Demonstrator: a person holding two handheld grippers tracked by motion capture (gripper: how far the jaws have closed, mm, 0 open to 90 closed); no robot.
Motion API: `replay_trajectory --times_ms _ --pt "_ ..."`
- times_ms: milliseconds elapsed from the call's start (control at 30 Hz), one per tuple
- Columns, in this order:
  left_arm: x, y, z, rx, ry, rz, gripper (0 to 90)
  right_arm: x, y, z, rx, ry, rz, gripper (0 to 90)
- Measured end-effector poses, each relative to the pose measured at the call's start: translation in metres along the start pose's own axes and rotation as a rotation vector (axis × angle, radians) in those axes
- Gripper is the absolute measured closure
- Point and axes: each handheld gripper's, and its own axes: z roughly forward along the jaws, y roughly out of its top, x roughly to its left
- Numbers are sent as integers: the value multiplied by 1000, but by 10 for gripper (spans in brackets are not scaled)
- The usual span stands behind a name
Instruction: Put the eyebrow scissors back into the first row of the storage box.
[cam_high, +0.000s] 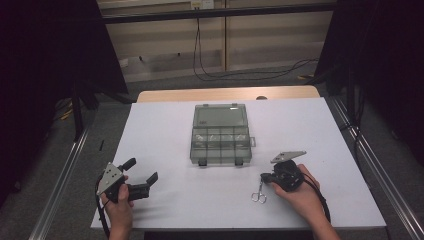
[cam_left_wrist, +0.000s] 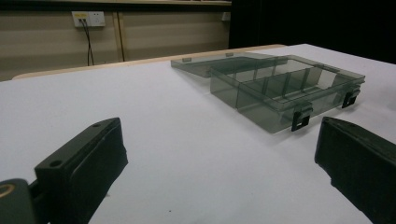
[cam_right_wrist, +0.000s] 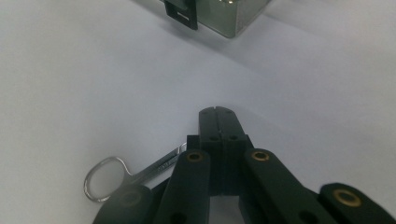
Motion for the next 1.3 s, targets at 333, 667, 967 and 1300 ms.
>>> replay_trajectory --times_ms 333,667,967,1300 --pt "0 0 0 0 0 0 16 14 13 15 -1 43 -39 900" --pt "0 0 0 -2 -1 -2 16 31 22 26 -1 102 -79 900" --pt "0 0 0 -4 0 -1 16 35 22 12 -37 83 -82 685" --pt "0 0 0 0 0 0 16 47 4 10 4 37 -57 767"
